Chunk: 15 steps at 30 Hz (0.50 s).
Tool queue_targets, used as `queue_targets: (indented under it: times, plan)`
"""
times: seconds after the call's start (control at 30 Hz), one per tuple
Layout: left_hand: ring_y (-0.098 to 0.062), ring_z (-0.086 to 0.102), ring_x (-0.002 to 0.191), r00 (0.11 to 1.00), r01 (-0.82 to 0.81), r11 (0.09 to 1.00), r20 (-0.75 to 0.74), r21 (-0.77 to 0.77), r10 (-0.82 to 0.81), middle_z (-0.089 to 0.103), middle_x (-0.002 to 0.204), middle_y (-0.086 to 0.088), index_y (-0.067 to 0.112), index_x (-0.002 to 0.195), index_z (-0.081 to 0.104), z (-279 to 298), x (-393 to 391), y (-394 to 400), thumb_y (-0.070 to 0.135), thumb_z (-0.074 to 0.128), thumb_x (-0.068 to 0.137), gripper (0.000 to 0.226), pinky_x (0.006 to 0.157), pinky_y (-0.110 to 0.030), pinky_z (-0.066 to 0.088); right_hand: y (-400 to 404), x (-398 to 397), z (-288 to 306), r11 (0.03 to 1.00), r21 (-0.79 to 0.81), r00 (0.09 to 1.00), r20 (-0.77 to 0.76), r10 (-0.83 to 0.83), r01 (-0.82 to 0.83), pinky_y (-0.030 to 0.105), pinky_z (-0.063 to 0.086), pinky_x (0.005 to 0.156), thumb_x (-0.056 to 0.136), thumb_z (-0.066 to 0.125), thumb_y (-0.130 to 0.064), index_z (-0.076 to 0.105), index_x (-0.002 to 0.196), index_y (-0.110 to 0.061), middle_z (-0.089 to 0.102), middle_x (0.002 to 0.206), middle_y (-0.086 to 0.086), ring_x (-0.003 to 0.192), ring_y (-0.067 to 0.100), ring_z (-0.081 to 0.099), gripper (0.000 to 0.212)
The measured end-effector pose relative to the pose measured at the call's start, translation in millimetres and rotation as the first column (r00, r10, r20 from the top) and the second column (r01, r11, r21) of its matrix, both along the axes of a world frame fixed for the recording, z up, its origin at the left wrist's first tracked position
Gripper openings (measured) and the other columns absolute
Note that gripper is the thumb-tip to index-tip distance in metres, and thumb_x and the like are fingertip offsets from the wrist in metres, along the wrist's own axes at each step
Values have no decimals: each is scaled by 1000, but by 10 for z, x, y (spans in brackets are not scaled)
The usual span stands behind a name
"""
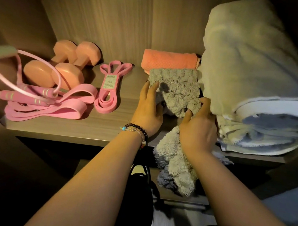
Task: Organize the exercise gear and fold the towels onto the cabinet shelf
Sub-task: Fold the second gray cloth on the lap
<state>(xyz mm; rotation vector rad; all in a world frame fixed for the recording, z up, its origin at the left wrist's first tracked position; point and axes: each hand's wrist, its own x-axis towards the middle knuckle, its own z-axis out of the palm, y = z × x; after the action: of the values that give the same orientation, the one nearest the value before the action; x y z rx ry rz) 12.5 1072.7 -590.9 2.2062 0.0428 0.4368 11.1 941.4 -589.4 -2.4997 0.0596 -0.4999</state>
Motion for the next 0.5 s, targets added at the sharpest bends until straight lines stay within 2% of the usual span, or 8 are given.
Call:
queue_targets:
  times: [0.07, 0.17, 0.3, 0.33, 0.43, 0.5]
  plan:
    - [-24, 8, 147, 1000, -3, 1000, -28, 24, 4, 1, 161, -14, 12, 152, 16, 7, 39, -17, -6, 42, 91, 69, 98, -7, 14, 8, 5, -31, 1000, -23, 1000, 14, 0, 1, 47, 53, 57, 99, 43, -26, 29, 130, -16, 66, 89, 19, 66, 34, 61, 36]
    - [-26, 18, 145, 997, -30, 997, -75, 76, 36, -1, 162, -9, 16, 153, 12, 26, 85, -38, 1, 42, 95, 68, 101, -32, 33, 10, 14, -41, 999, -33, 998, 60, 18, -16, 43, 47, 51, 97, 47, -20, 38, 123, -10, 62, 83, 19, 67, 37, 59, 29]
    - [-29, 31, 139, 996, -52, 990, -68, 135, 62, 11, 160, -9, 13, 151, 20, -1, 140, -50, 12, 45, 98, 59, 98, -40, 40, 0, 31, -32, 999, -15, 997, 64, 44, -43, 34, 35, 48, 96, 49, -17, 51, 103, -10, 61, 76, 15, 69, 37, 59, 10]
    - [-30, 33, 138, 996, -58, 989, -64, 139, 67, 13, 160, -9, 13, 151, 20, -7, 145, -54, 14, 46, 98, 59, 97, -40, 40, -1, 43, -44, 999, -18, 998, 51, 46, -46, 34, 36, 50, 96, 49, -18, 53, 103, -11, 63, 80, 15, 72, 36, 60, 11]
    - [-32, 31, 140, 991, -70, 982, -99, 175, 88, 6, 161, -11, 15, 153, 12, -20, 167, -65, 17, 46, 98, 64, 96, -42, 40, 4, 78, -79, 998, -61, 998, 42, 35, -33, 33, 41, 56, 95, 49, -17, 53, 124, -11, 67, 97, 15, 83, 35, 64, 29]
    - [-36, 34, 138, 989, -80, 973, -108, 216, 105, 2, 162, -11, 17, 154, 7, -37, 197, -68, 16, 45, 98, 68, 94, -44, 42, 6, 83, -93, 997, -65, 997, 57, 42, -38, 34, 42, 57, 94, 48, -14, 51, 130, -11, 67, 101, 15, 84, 35, 64, 37]
